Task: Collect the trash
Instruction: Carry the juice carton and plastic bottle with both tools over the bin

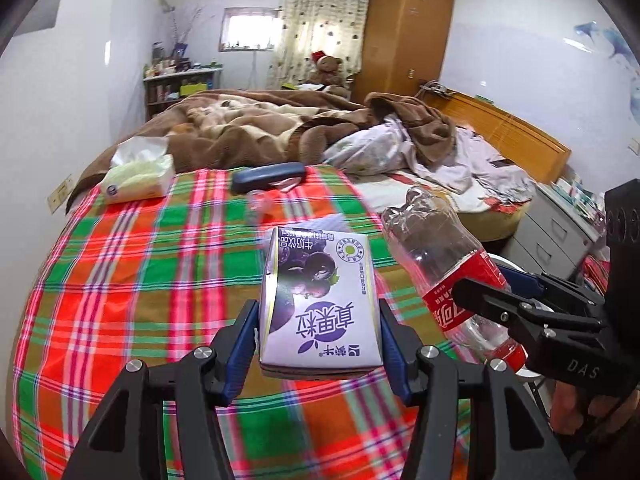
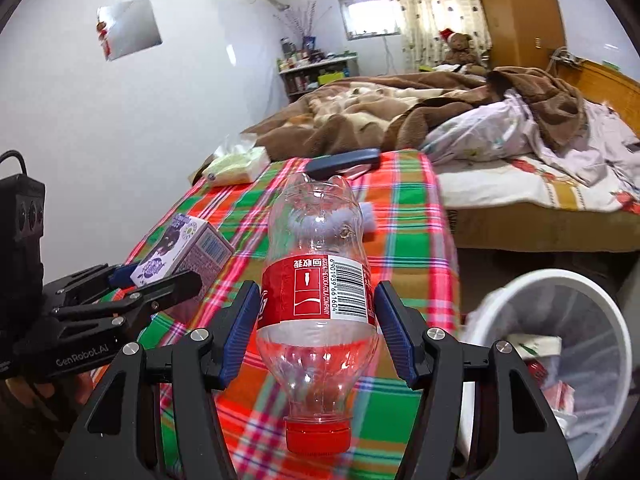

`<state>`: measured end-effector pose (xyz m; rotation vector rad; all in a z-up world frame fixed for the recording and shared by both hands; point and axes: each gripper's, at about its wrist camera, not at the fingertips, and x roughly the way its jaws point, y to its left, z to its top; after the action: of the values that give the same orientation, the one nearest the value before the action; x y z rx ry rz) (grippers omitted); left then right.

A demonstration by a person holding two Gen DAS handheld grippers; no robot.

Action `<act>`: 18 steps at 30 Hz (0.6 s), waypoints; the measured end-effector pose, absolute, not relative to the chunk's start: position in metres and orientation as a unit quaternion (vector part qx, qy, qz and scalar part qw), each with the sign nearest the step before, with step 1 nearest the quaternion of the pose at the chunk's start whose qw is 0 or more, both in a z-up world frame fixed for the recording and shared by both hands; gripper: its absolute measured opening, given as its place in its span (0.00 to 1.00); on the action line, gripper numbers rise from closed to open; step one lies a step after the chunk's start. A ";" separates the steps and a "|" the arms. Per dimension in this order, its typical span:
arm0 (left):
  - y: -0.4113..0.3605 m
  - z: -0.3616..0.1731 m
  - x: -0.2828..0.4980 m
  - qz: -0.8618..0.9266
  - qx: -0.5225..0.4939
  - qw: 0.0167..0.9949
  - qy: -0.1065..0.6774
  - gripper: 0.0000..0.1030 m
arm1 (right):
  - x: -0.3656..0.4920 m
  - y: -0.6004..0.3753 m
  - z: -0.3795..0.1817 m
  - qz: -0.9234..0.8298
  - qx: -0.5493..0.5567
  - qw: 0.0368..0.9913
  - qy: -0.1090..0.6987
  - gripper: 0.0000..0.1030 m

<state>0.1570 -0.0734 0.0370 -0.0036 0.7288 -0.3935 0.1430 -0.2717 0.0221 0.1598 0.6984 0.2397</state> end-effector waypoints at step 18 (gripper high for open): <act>-0.210 0.035 0.127 -0.295 0.048 0.889 0.346 0.55 | 0.105 -0.369 0.015 -0.023 0.113 0.935 0.334 0.59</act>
<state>0.1266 -0.2096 0.0345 0.0995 0.7181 -0.6131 0.1049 -0.3692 0.0149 0.2302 0.6835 -0.0478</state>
